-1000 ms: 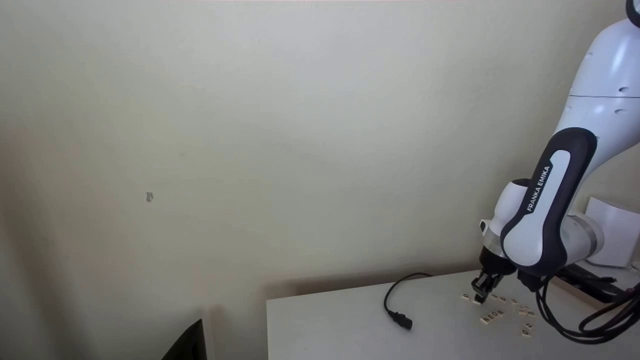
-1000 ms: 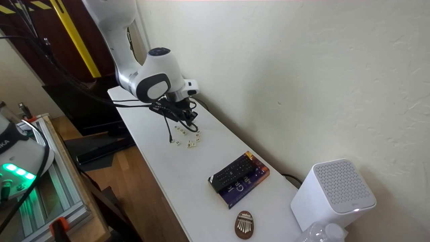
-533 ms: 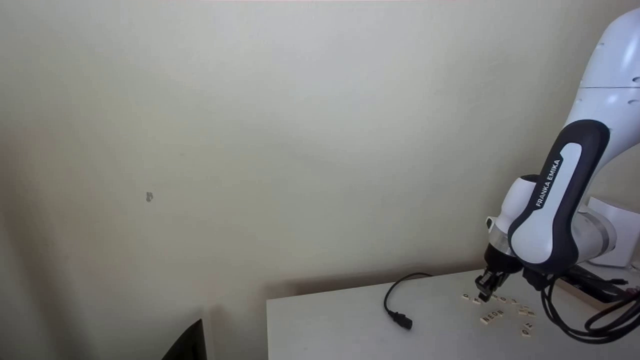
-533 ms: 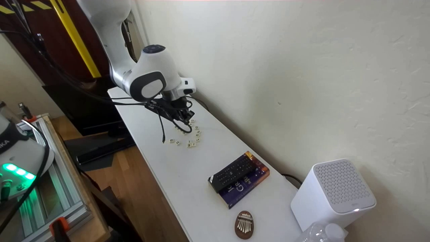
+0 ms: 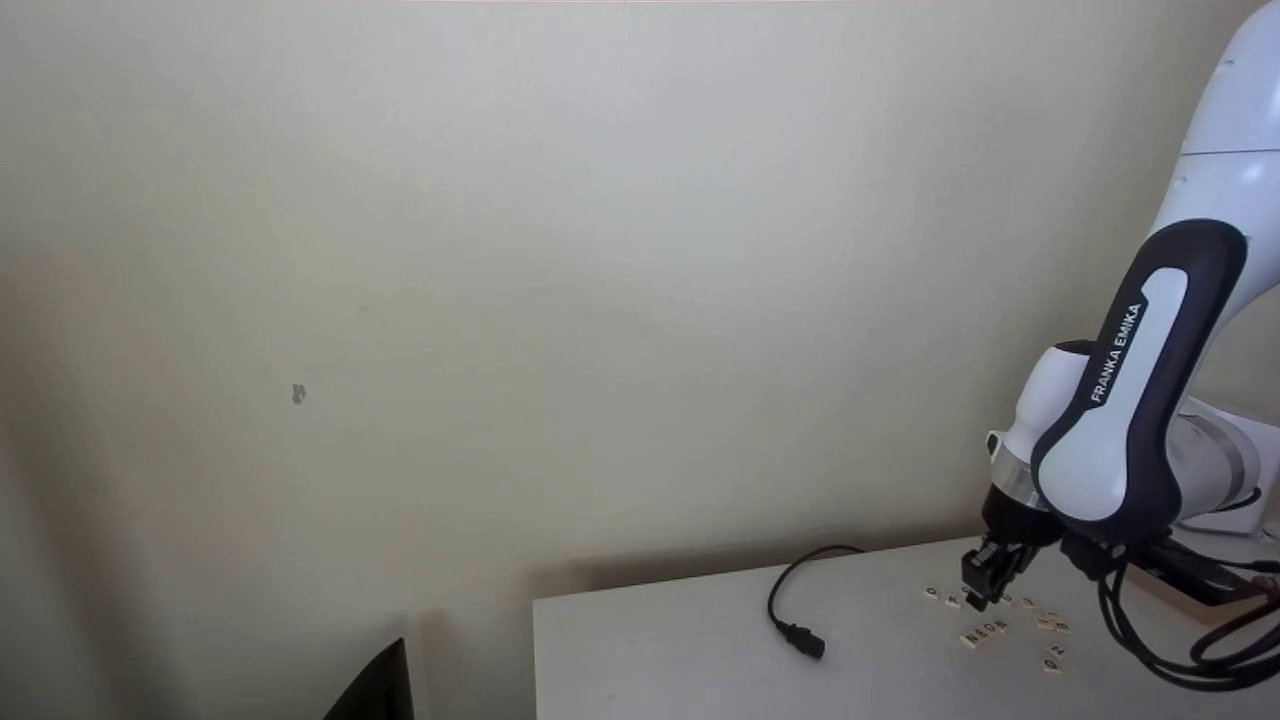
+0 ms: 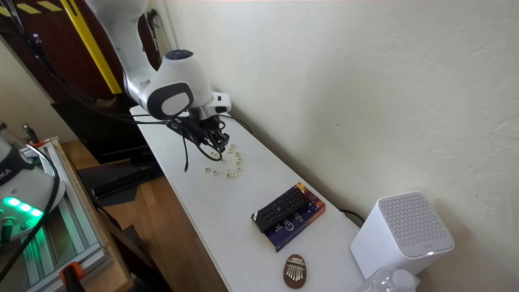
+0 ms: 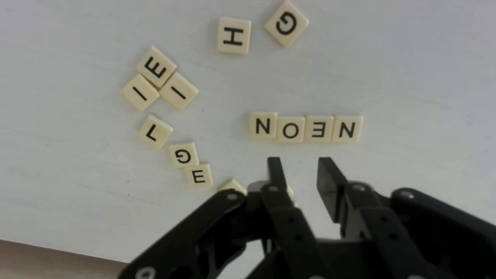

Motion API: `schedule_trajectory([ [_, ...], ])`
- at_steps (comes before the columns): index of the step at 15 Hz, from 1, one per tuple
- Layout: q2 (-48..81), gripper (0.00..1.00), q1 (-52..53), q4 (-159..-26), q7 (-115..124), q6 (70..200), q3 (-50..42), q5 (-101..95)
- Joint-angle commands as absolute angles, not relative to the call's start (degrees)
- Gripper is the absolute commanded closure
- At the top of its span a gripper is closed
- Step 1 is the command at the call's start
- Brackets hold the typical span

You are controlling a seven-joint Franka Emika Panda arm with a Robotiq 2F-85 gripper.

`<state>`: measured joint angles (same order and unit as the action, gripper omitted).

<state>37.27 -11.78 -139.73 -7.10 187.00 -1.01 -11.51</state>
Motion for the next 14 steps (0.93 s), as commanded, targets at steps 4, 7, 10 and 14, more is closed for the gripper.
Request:
schedule_trajectory([
  [4,32.66,0.18,-11.82,-143.5,-6.52,183.21,-0.27,-9.15],
  [7,31.74,0.0,-10.98,-144.08,-6.62,181.79,-0.93,-8.8],
  [10,30.71,0.0,-11.22,-144.56,-6.65,180.36,-0.67,-8.37],
  [14,29.32,0.0,-11.13,-145.47,-6.58,179.05,-0.82,-7.9],
])
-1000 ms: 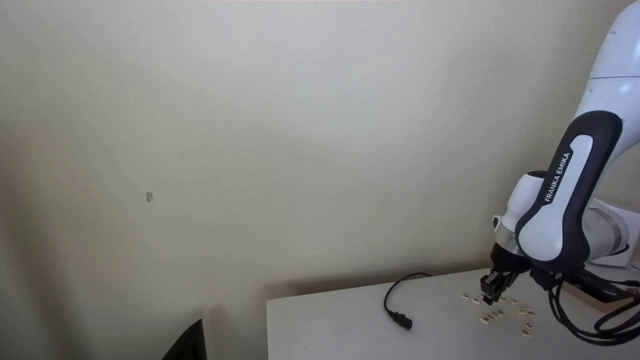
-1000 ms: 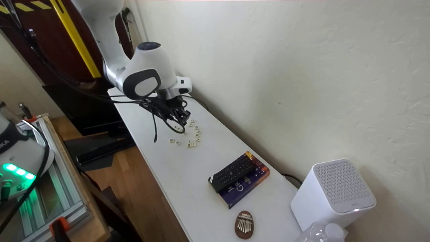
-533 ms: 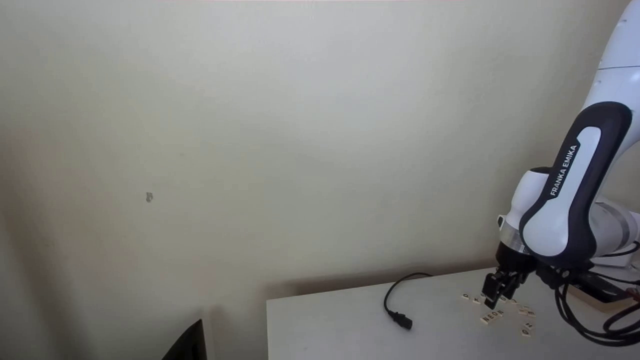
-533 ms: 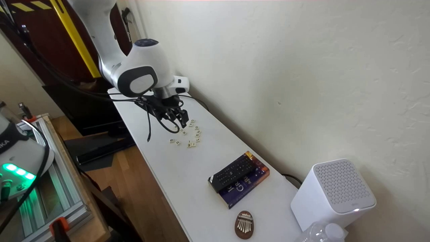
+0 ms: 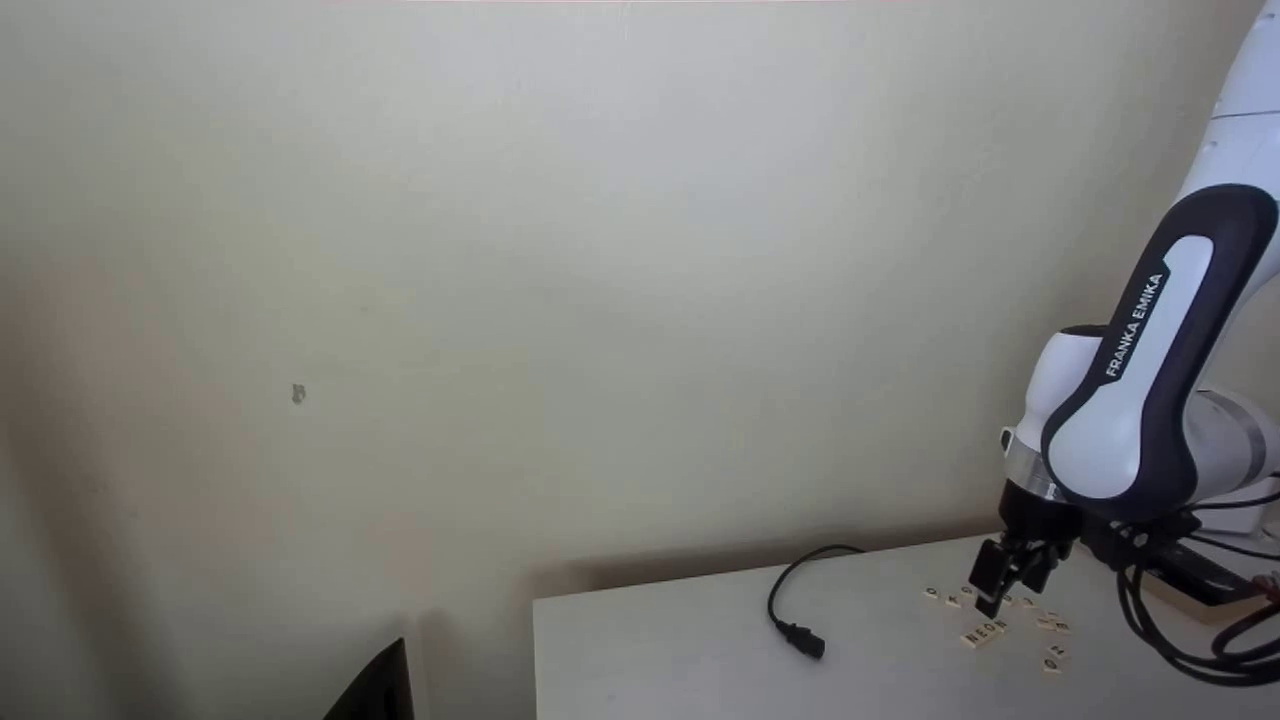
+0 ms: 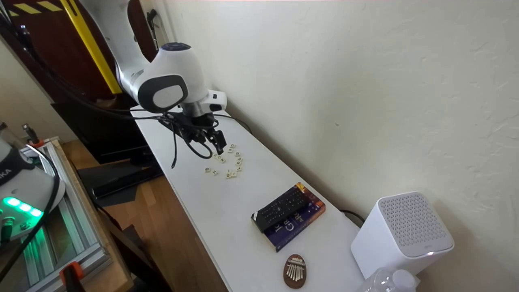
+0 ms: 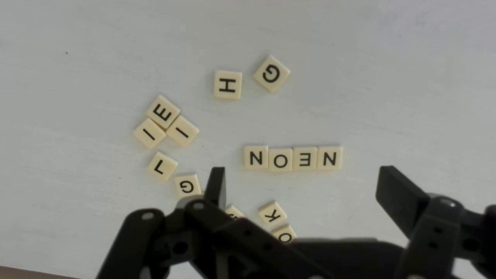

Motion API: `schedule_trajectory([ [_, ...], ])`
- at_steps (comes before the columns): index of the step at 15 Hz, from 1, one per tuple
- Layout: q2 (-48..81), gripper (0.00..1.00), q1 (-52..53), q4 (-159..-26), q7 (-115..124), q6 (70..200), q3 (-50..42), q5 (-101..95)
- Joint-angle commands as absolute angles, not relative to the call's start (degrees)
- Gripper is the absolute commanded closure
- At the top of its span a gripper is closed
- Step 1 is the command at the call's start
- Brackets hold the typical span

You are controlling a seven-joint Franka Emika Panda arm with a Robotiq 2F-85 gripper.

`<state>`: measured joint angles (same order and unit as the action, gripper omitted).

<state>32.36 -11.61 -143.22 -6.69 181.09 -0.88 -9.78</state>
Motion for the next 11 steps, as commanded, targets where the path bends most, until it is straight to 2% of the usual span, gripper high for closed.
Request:
schedule_trajectory([
  [1,29.02,0.0,-11.35,-145.81,-6.64,178.82,-0.61,-7.77],
  [11,30.66,0.0,-11.35,-144.47,-7.64,179.25,-0.95,-7.86],
])
